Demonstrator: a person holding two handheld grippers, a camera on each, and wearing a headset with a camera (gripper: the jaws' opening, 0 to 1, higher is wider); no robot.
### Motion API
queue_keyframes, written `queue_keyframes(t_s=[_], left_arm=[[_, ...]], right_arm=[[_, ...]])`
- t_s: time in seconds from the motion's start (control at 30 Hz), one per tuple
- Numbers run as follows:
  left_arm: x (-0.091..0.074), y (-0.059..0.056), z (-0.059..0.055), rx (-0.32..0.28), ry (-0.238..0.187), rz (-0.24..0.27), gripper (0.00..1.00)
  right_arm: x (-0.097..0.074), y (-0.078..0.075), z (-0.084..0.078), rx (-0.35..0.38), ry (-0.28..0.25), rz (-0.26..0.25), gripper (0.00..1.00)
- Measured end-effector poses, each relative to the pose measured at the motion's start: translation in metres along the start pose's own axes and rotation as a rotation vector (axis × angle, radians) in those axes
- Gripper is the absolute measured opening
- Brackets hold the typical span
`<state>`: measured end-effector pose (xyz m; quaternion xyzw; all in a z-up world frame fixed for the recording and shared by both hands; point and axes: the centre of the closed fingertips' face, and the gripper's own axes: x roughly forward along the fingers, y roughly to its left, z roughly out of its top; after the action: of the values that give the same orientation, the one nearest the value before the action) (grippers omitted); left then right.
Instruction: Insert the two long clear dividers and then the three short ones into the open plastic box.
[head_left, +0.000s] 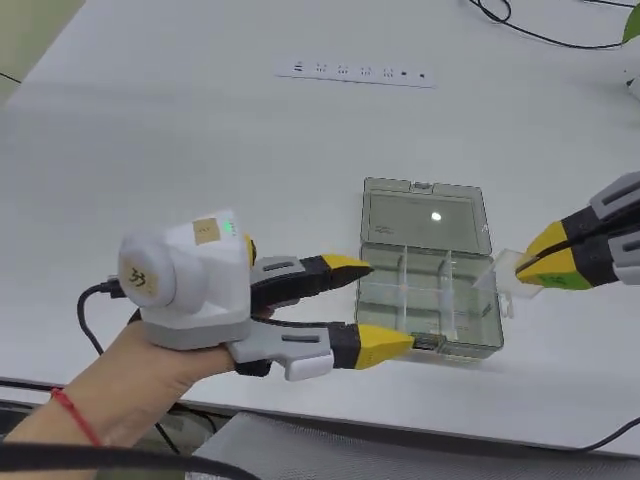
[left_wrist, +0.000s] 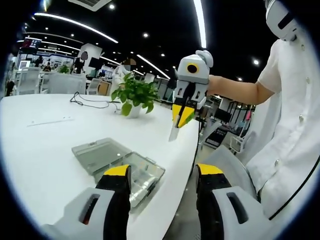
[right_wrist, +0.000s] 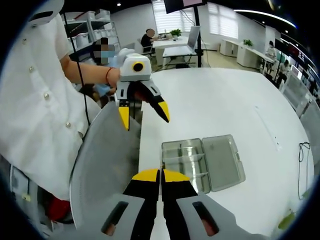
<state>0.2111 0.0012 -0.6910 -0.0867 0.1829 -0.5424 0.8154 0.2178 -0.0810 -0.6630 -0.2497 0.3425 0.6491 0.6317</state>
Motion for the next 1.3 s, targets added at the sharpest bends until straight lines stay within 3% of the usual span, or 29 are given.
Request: queue_keyframes(t_s=[0.43,0.5,0.7,0.93,1.3], left_arm=[[-0.011,0.022,-0.014,-0.008,0.03,0.076,0.69],[-0.012,0.024,-0.016,-0.008,0.032,0.085,0.72],[-0.013,0.029,-0.019,-0.014,0.037,0.107,0.79],[-0.013,0.03,-0.021,-0.023,0.038,0.116,0.82],[-0.012,0.031,-0.02,-0.03,0.033,0.119,0.82]], right_arm=[[0.017,-0.04,-0.03,-0.052,0.116,-0.062,0.02],[0.026,-0.049,-0.042,-0.066,0.132,-0.061,0.02],[0.043,-0.057,-0.055,-0.095,0.171,-0.053,0.02],[0.061,-0.067,-0.072,-0.093,0.182,-0.042,0.02],[0.067,-0.07,-0.078,-0.1,0.207,-0.035,0.02]])
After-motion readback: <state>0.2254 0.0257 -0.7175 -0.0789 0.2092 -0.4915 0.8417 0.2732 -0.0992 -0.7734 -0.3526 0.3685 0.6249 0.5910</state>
